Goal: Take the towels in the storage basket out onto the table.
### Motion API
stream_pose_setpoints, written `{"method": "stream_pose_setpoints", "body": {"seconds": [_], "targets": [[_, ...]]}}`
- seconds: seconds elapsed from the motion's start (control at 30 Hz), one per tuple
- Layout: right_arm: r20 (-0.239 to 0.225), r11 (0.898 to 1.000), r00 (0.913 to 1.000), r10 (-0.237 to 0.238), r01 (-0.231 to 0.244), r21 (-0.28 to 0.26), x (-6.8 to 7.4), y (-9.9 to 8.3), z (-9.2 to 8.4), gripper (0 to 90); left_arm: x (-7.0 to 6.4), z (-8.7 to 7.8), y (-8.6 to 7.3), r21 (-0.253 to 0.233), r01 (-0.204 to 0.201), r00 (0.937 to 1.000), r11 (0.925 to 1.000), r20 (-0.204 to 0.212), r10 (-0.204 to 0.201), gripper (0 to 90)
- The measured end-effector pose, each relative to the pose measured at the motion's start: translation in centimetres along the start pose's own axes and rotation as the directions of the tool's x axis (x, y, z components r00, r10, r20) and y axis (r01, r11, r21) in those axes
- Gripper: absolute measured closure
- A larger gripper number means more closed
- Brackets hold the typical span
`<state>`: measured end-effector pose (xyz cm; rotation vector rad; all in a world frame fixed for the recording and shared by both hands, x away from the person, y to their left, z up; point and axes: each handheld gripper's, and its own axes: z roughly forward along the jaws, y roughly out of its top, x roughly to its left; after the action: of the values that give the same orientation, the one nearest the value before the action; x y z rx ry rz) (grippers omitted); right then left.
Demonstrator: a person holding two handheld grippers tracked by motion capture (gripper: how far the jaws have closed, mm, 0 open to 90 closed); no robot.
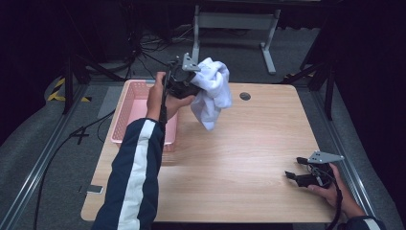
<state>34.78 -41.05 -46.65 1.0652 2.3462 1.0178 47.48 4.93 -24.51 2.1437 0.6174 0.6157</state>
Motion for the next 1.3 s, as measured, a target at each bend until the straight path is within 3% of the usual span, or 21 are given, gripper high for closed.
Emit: {"method": "stream_pose_setpoints", "body": {"seconds": [0.13,0.17,0.2,0.3,0.33,0.37,0.43,0.5,0.53,0.57,0.6,0.63,0.7,0.77,0.87,0.93,1.0,1.1,1.2,1.27,1.3], "targets": [[0.0,1.0,1.0,0.0,0.0,0.0,0.0,0.0,0.0,18.6,-1.6,1.6,-0.1,-0.007,-0.014,0.9985,0.9999,0.053,0.015,65.5],[0.0,1.0,1.0,0.0,0.0,0.0,0.0,0.0,0.0,18.6,-2.9,2.8,-0.3,-0.004,-0.021,0.9952,0.9998,0.096,0.022,65.3],[0.0,1.0,1.0,0.0,0.0,0.0,0.0,0.0,0.0,18.6,-2.9,2.8,-0.3,-0.004,-0.021,0.9952,0.9998,0.096,0.022,65.2],[0.0,1.0,1.0,0.0,0.0,0.0,0.0,0.0,0.0,18.5,-5.6,5.2,-1.2,0.03,-0.048,0.9837,0.9984,0.175,0.042,64.6],[0.0,1.0,1.0,0.0,0.0,0.0,0.0,0.0,0.0,18.5,-5.6,5.2,-1.2,0.03,-0.048,0.9837,0.9984,0.175,0.042,64.3],[0.0,1.0,1.0,0.0,0.0,0.001,0.0,0.0,0.0,18.4,-7.0,6.5,-2.0,0.039,-0.06,0.9756,0.9974,0.214,0.05,63.9],[-0.001,1.0,1.0,-0.002,0.002,0.001,0.0,0.0,0.0,18.5,-8.3,7.6,-2.8,0.06,-0.068,0.9674,0.9959,0.248,0.052,62.7],[-0.001,1.0,1.0,-0.001,0.001,0.002,0.0,0.0,0.0,18.4,-9.4,8.6,-3.7,0.086,-0.086,0.9527,0.9926,0.298,0.057,61.3],[-0.001,1.0,1.0,-0.001,0.001,0.002,0.0,0.0,0.0,18.4,-9.4,8.6,-3.7,0.086,-0.086,0.9527,0.9926,0.298,0.057,59.3],[-0.001,1.0,1.0,-0.001,0.001,0.002,0.0,0.0,0.0,18.4,-10.6,9.6,-4.6,0.119,-0.115,0.9444,0.9863,0.321,0.071,56.2],[-0.001,1.0,1.0,-0.001,0.001,0.002,0.0,0.0,0.0,18.4,-10.6,9.6,-4.6,0.119,-0.115,0.9444,0.9863,0.321,0.071,52.7],[-0.001,1.0,1.0,-0.001,0.001,0.002,0.0,0.0,0.0,18.3,-11.7,10.6,-5.4,0.159,-0.129,0.9447,0.9789,0.32,0.073,46.4],[0.0,1.0,1.0,-0.002,0.002,0.002,0.0,0.0,0.0,18.3,-12.2,11.3,-5.9,0.17,-0.127,0.9406,0.9771,0.333,0.065,35.1],[0.0,1.0,1.0,-0.001,0.001,0.003,0.1,0.0,0.0,18.1,-12.4,11.5,-6.2,0.161,-0.097,0.9459,0.9822,0.322,0.04,23.9],[-0.001,1.0,1.0,-0.001,0.001,0.005,0.1,0.1,0.0,18.2,-12.1,10.8,-6.0,0.117,-0.074,0.9461,0.9904,0.322,0.032,19.9],[0.001,1.0,1.0,0.0,0.0,0.011,0.2,0.2,0.1,18.1,-11.6,9.5,-5.4,0.061,-0.059,0.9558,0.9964,0.291,0.039,19.3],[-0.002,1.0,1.0,-0.005,0.005,0.03,0.4,0.5,0.1,19.9,-11.4,7.6,-5.2,0.027,-0.064,0.9712,0.9976,0.232,0.056,18.2],[-0.008,1.0,0.9999,-0.009,0.009,0.024,0.7,0.8,0.0,24.3,-11.9,5.9,-5.9,-0.007,-0.063,0.9694,0.998,0.237,0.063,23.1],[-0.035,1.0,0.9994,0.0,-0.001,-0.032,1.0,1.6,-0.4,26.2,-13.1,4.1,-7.2,-0.027,-0.105,0.9689,0.9941,0.222,0.109,23.8],[-0.045,0.998,0.999,0.006,-0.009,-0.066,1.3,2.4,-0.6,27.0,-14.0,3.1,-8.3,-0.017,-0.105,0.9691,0.9943,0.223,0.106,24.4],[-0.046,0.998,0.9988,-0.018,0.015,-0.067,1.6,3.0,-0.3,27.7,-15.0,2.3,-9.6,-0.028,-0.087,0.9643,0.9958,0.249,0.092,26.1]]}}
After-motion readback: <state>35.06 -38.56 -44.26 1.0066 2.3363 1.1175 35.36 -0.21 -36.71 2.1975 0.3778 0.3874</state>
